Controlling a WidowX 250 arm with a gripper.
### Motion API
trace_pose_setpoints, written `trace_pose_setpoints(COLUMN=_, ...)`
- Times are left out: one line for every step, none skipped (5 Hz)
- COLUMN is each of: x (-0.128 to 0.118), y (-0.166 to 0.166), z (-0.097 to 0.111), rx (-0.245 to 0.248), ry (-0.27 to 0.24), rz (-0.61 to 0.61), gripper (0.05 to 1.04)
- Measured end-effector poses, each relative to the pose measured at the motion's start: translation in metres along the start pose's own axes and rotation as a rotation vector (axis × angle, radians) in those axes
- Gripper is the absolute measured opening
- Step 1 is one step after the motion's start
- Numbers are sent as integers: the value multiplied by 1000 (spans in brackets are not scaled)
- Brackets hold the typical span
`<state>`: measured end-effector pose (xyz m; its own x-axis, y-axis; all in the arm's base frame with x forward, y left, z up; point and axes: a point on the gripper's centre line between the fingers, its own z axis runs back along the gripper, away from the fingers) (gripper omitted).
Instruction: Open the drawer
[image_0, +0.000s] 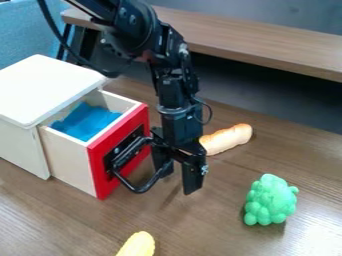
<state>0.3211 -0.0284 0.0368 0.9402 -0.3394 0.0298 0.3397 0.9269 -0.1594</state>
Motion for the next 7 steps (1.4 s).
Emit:
trace_pose_setpoints(x=1, y=-5, z=-1, rx=-1, ry=4, rz=-16, gripper=999)
trace_pose_setpoints(x=0, y=-12, z=-4, rx=-5, ry=16, rz=-38, gripper=999)
trace_pose_setpoints(x=1, y=-15, z=-4, rx=-6, ry=17, rz=-46, gripper=999)
trace_pose_setpoints(x=0, y=-16, z=-5, rx=-10, ry=20, rz=-49, gripper=999)
trace_pose_setpoints(x=0, y=-19, z=-5, rx=-14, ry=21, rz=-52, gripper=999)
trace_pose_setpoints(x=0, y=-20, z=-3, rx=-20, ry=19, rz=-47, gripper=999)
trace_pose_setpoints(x=0, y=-22, z=-1, rx=-28, ry=19, rz=-40, gripper=999)
